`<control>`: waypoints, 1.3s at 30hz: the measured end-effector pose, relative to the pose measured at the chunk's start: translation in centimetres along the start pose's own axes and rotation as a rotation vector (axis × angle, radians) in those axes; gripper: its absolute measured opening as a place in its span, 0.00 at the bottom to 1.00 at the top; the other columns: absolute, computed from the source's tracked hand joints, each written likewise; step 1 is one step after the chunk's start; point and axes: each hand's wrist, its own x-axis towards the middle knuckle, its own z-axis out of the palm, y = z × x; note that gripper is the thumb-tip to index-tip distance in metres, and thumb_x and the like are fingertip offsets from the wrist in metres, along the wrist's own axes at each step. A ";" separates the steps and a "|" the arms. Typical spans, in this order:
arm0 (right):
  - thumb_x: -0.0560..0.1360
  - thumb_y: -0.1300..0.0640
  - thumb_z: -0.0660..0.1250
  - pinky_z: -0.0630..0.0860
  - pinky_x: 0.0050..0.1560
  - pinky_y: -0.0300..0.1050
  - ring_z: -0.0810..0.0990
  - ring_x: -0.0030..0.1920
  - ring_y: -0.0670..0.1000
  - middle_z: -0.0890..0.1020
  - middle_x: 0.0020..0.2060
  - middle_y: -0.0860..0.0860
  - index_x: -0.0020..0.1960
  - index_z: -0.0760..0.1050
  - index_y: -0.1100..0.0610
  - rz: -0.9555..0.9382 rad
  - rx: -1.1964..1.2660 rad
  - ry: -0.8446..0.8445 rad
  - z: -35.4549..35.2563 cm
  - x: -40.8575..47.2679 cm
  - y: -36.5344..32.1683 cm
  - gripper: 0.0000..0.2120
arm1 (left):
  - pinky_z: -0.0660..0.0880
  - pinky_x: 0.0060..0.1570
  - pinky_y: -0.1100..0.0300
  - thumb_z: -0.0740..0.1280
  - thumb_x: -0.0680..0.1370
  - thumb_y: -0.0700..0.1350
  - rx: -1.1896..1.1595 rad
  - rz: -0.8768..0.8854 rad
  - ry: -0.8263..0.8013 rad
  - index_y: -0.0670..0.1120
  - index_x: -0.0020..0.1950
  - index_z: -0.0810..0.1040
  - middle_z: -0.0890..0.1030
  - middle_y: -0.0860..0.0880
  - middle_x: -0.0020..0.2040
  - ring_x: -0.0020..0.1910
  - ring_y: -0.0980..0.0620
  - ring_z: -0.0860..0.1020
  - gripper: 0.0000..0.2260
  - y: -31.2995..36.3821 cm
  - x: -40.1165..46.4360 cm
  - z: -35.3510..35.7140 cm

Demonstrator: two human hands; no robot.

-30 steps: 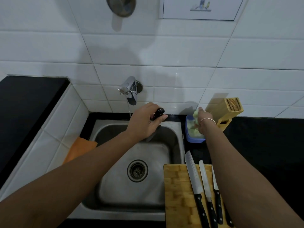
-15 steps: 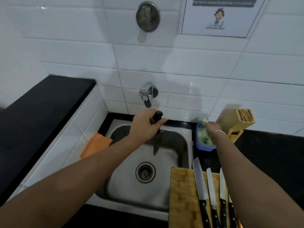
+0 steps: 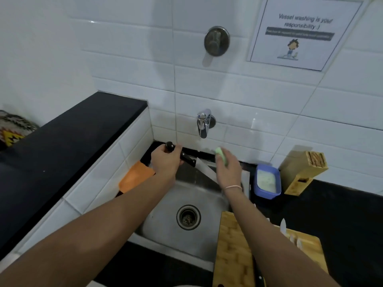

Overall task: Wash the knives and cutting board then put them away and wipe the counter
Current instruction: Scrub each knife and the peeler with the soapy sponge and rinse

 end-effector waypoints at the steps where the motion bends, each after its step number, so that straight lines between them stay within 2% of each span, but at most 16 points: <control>1: 0.82 0.56 0.64 0.69 0.63 0.45 0.76 0.61 0.55 0.81 0.61 0.55 0.68 0.77 0.58 -0.075 -0.057 -0.052 1.0 -0.6 0.1 0.16 | 0.84 0.41 0.52 0.76 0.77 0.47 -0.041 -0.043 0.011 0.46 0.42 0.81 0.85 0.44 0.42 0.41 0.47 0.86 0.08 -0.2 0.0 -0.4; 5: 0.80 0.54 0.59 0.69 0.57 0.49 0.73 0.55 0.57 0.81 0.57 0.54 0.69 0.77 0.54 -0.281 -0.295 -0.210 3.2 -2.7 0.6 0.20 | 0.82 0.38 0.56 0.75 0.77 0.45 -0.172 -0.136 0.030 0.45 0.43 0.80 0.84 0.44 0.42 0.39 0.48 0.84 0.08 -0.1 -0.5 -2.2; 8: 0.79 0.54 0.57 0.71 0.58 0.54 0.71 0.57 0.60 0.79 0.61 0.55 0.71 0.75 0.53 -0.206 -0.453 -0.204 3.6 -3.4 0.6 0.22 | 0.80 0.37 0.57 0.75 0.77 0.44 -0.229 -0.205 0.044 0.44 0.43 0.79 0.83 0.43 0.42 0.40 0.47 0.84 0.08 -0.5 -0.6 -3.2; 11: 0.77 0.56 0.61 0.67 0.62 0.54 0.68 0.63 0.60 0.73 0.68 0.55 0.74 0.70 0.53 -0.097 -0.589 -0.263 4.2 -3.9 -0.4 0.24 | 0.80 0.33 0.59 0.75 0.77 0.43 -0.246 -0.262 0.048 0.43 0.45 0.79 0.84 0.41 0.45 0.42 0.44 0.85 0.07 -1.0 -1.1 -3.6; 14: 0.72 0.55 0.65 0.67 0.64 0.56 0.67 0.65 0.59 0.72 0.68 0.54 0.74 0.68 0.54 -0.215 -0.651 -0.339 4.4 -4.8 -1.1 0.30 | 0.80 0.31 0.59 0.75 0.77 0.42 -0.274 -0.315 0.042 0.44 0.46 0.77 0.84 0.40 0.48 0.42 0.43 0.85 0.07 -1.6 -1.8 -3.9; 16: 0.70 0.56 0.67 0.69 0.61 0.55 0.70 0.62 0.59 0.75 0.65 0.53 0.70 0.72 0.54 -0.263 -0.703 -0.308 3.9 -5.0 -0.5 0.28 | 0.80 0.31 0.58 0.75 0.77 0.41 -0.286 -0.365 0.002 0.43 0.50 0.78 0.84 0.39 0.49 0.40 0.43 0.85 0.07 -2.0 -1.7 -4.3; 19: 0.68 0.62 0.69 0.71 0.54 0.55 0.75 0.55 0.61 0.81 0.56 0.54 0.62 0.78 0.56 -0.246 -0.749 -0.235 2.6 -4.8 0.8 0.22 | 0.80 0.28 0.58 0.75 0.77 0.39 -0.267 -0.480 -0.183 0.38 0.63 0.77 0.84 0.38 0.48 0.32 0.46 0.84 0.17 -2.1 -1.2 -5.0; 22: 0.65 0.65 0.73 0.72 0.48 0.54 0.77 0.50 0.61 0.83 0.51 0.55 0.58 0.81 0.57 -0.301 -0.820 -0.229 1.4 -4.5 1.4 0.21 | 0.81 0.30 0.59 0.74 0.78 0.37 -0.086 -0.570 -0.442 0.34 0.63 0.77 0.84 0.38 0.45 0.34 0.47 0.85 0.16 -1.4 -1.4 -5.5; 25: 0.62 0.65 0.76 0.74 0.45 0.54 0.78 0.48 0.60 0.83 0.48 0.53 0.56 0.81 0.56 -0.380 -0.903 -0.266 0.6 -4.8 1.4 0.23 | 0.84 0.41 0.56 0.71 0.79 0.39 0.231 -0.563 -0.721 0.36 0.60 0.80 0.84 0.40 0.45 0.37 0.48 0.85 0.12 -0.5 -1.9 -5.9; 27: 0.62 0.66 0.75 0.76 0.47 0.55 0.78 0.49 0.60 0.83 0.50 0.53 0.57 0.81 0.56 -0.407 -0.953 -0.298 0.3 -5.0 1.3 0.24 | 0.82 0.51 0.55 0.71 0.80 0.44 0.507 -0.499 -0.876 0.39 0.61 0.81 0.84 0.43 0.45 0.41 0.48 0.83 0.13 -0.2 -2.4 -5.4; 28: 0.62 0.65 0.76 0.77 0.48 0.54 0.78 0.50 0.59 0.83 0.50 0.53 0.57 0.81 0.56 -0.423 -0.973 -0.309 0.2 -5.1 1.2 0.24 | 0.82 0.51 0.55 0.72 0.79 0.47 0.621 -0.461 -0.935 0.40 0.61 0.81 0.84 0.44 0.45 0.41 0.49 0.83 0.14 -0.2 -2.7 -5.0; 30: 0.61 0.64 0.76 0.77 0.47 0.55 0.78 0.50 0.59 0.83 0.50 0.53 0.57 0.81 0.56 -0.441 -0.993 -0.320 0.0 -5.3 0.7 0.24 | 0.80 0.37 0.60 0.72 0.79 0.51 0.779 -0.380 -1.046 0.40 0.60 0.81 0.84 0.46 0.42 0.34 0.51 0.80 0.17 -0.2 -3.0 -4.0; 32: 0.61 0.62 0.77 0.77 0.47 0.54 0.78 0.50 0.59 0.83 0.50 0.53 0.57 0.81 0.56 -0.440 -0.989 -0.331 -0.2 -5.4 0.3 0.25 | 0.69 0.26 0.63 0.69 0.80 0.54 0.877 -0.307 -1.142 0.39 0.58 0.83 0.80 0.49 0.34 0.27 0.54 0.72 0.18 -0.2 -3.2 -3.4; 34: 0.61 0.61 0.77 0.76 0.47 0.54 0.79 0.50 0.58 0.83 0.50 0.53 0.58 0.80 0.56 -0.440 -0.981 -0.325 -0.6 -5.2 0.4 0.25 | 0.65 0.25 0.62 0.67 0.81 0.56 0.899 -0.263 -1.204 0.41 0.51 0.84 0.75 0.51 0.30 0.24 0.55 0.68 0.18 -0.4 -3.2 -2.8; 36: 0.63 0.59 0.76 0.76 0.48 0.54 0.78 0.50 0.59 0.83 0.51 0.52 0.60 0.80 0.56 -0.457 -0.971 -0.331 -1.2 -4.6 0.9 0.25 | 0.65 0.25 0.62 0.68 0.81 0.57 0.857 -0.227 -1.240 0.42 0.45 0.83 0.72 0.51 0.28 0.24 0.55 0.67 0.19 -0.5 -3.2 -2.4; 39: 0.70 0.51 0.62 0.75 0.54 0.57 0.74 0.55 0.58 0.80 0.59 0.54 0.69 0.75 0.59 -0.526 -0.877 -0.405 -2.5 -3.9 1.0 0.29 | 0.67 0.26 0.61 0.68 0.82 0.55 0.815 -0.136 -1.252 0.42 0.42 0.80 0.70 0.51 0.26 0.23 0.54 0.68 0.18 -0.4 -3.2 -2.0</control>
